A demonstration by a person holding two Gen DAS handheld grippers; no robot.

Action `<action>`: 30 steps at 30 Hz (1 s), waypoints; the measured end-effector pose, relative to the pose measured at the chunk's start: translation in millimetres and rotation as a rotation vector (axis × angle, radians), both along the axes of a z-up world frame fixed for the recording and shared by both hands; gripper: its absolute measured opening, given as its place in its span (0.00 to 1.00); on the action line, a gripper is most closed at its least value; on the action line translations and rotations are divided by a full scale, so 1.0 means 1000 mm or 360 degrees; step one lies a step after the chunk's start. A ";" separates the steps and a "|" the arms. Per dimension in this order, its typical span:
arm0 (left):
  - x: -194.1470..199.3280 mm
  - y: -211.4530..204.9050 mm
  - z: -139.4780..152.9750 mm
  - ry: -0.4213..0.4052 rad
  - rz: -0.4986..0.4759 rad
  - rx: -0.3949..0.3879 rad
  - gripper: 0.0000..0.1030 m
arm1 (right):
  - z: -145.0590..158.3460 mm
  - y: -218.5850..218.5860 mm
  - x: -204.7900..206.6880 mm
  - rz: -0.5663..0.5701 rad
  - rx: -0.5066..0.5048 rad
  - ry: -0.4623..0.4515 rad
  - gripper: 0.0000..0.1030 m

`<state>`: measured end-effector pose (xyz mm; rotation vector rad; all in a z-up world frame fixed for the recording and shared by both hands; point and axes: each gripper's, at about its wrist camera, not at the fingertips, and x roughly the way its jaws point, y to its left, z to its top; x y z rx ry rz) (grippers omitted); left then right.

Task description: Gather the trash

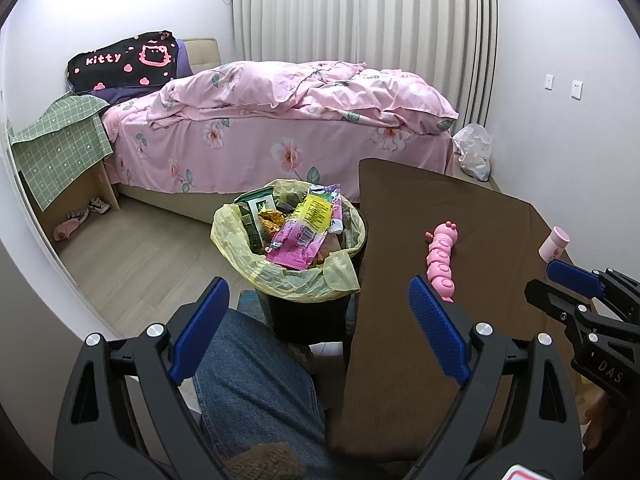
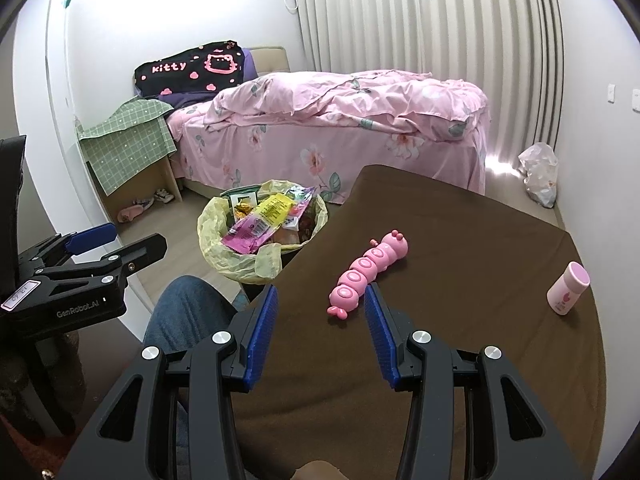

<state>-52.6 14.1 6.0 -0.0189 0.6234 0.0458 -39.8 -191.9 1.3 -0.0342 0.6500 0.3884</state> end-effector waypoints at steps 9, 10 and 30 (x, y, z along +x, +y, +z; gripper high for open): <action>0.000 0.000 0.001 -0.0007 -0.0017 0.0005 0.84 | 0.001 0.000 -0.001 -0.0003 0.0009 -0.0001 0.41; 0.000 0.000 0.001 -0.0006 -0.0019 0.0004 0.84 | 0.001 0.000 -0.001 -0.0004 0.0006 0.0000 0.41; -0.001 0.002 0.002 -0.0010 -0.0017 0.0001 0.84 | 0.002 -0.001 -0.001 -0.0001 0.0006 0.0004 0.41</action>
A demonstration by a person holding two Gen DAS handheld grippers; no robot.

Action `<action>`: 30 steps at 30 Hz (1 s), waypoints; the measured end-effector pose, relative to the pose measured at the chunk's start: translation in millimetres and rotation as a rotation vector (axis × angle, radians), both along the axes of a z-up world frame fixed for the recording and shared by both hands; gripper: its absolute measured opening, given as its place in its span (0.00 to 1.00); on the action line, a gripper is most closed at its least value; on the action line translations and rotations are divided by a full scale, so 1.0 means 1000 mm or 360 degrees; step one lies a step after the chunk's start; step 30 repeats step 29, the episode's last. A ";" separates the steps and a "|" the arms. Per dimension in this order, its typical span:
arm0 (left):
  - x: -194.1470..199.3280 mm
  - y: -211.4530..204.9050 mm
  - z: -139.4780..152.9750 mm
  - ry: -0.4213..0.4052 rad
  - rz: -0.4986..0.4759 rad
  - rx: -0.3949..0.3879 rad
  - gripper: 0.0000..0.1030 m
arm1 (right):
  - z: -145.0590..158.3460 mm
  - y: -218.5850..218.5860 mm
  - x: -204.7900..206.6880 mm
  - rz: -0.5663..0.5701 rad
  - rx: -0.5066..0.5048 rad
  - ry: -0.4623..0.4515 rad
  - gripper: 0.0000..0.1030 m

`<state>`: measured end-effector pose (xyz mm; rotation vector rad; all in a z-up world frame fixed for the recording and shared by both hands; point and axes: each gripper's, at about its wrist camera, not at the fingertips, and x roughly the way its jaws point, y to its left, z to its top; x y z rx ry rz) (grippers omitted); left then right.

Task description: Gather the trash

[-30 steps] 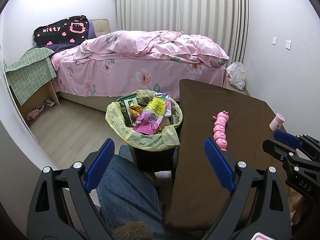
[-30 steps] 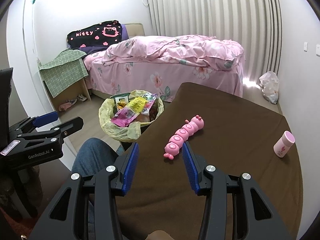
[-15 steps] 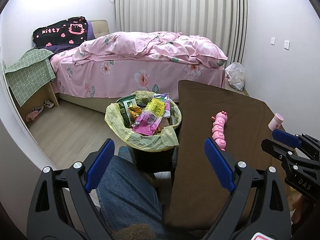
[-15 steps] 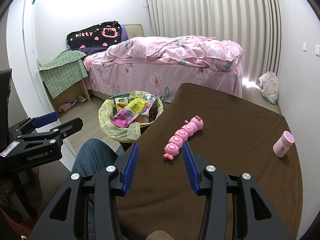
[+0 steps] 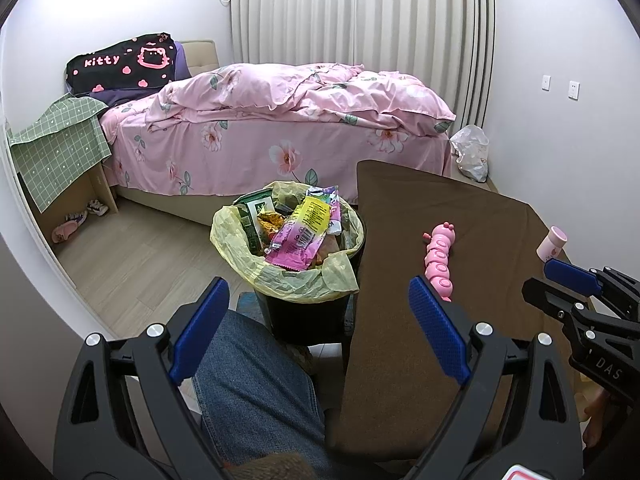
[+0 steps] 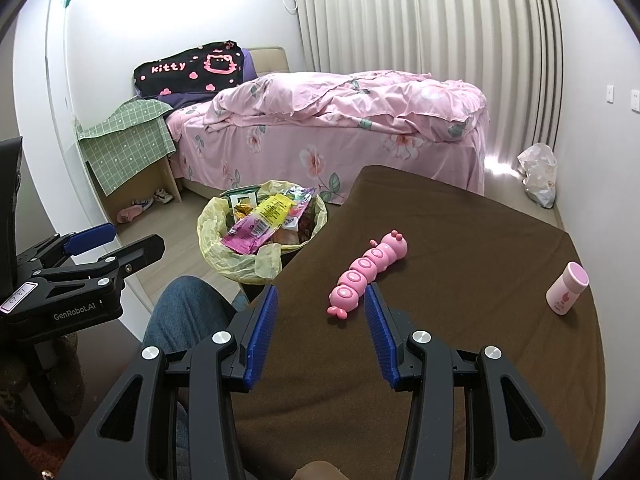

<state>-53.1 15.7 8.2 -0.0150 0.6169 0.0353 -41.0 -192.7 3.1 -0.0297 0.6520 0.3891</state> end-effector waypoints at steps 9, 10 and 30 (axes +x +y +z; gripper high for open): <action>-0.002 0.000 0.002 -0.0011 0.0025 0.0015 0.84 | 0.000 0.001 0.000 0.0000 -0.0002 -0.0002 0.41; -0.002 -0.001 0.002 -0.0012 0.0029 0.0018 0.84 | 0.000 0.001 -0.001 0.0001 -0.0002 -0.0002 0.41; 0.040 -0.025 -0.031 0.0209 -0.0055 -0.0105 0.87 | -0.018 -0.046 0.033 -0.0221 -0.0008 0.0068 0.51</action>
